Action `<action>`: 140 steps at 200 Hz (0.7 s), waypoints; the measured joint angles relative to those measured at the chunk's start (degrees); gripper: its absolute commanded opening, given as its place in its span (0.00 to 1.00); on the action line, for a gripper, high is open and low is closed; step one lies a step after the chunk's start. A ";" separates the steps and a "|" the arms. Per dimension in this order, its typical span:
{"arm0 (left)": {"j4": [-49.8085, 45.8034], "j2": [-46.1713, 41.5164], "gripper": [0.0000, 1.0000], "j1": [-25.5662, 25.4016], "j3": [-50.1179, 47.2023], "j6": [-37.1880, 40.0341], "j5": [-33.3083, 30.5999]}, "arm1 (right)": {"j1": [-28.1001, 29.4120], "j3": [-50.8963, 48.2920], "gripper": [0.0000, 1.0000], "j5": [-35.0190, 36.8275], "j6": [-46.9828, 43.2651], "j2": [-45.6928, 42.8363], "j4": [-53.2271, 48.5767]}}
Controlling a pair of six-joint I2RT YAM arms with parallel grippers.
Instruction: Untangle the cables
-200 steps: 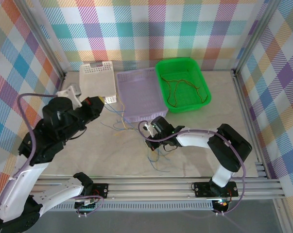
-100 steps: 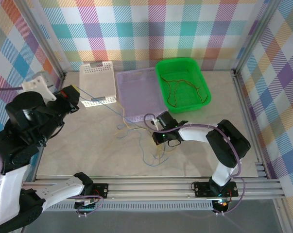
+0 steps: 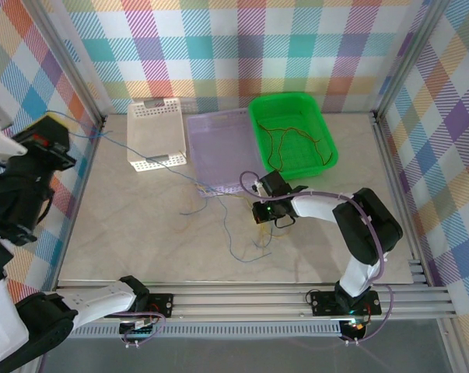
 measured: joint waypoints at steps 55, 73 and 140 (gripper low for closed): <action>6.64 -2.08 0.00 0.00 0.98 2.78 -4.00 | -0.04 0.42 0.00 0.92 0.33 0.13 -0.92; 9.57 -3.15 0.00 0.00 0.59 2.75 -4.81 | -0.02 0.74 0.00 1.29 0.92 0.24 -1.33; 12.39 -0.66 0.00 0.00 1.84 2.38 -2.14 | -0.68 -9.29 0.00 4.96 1.03 -9.86 0.74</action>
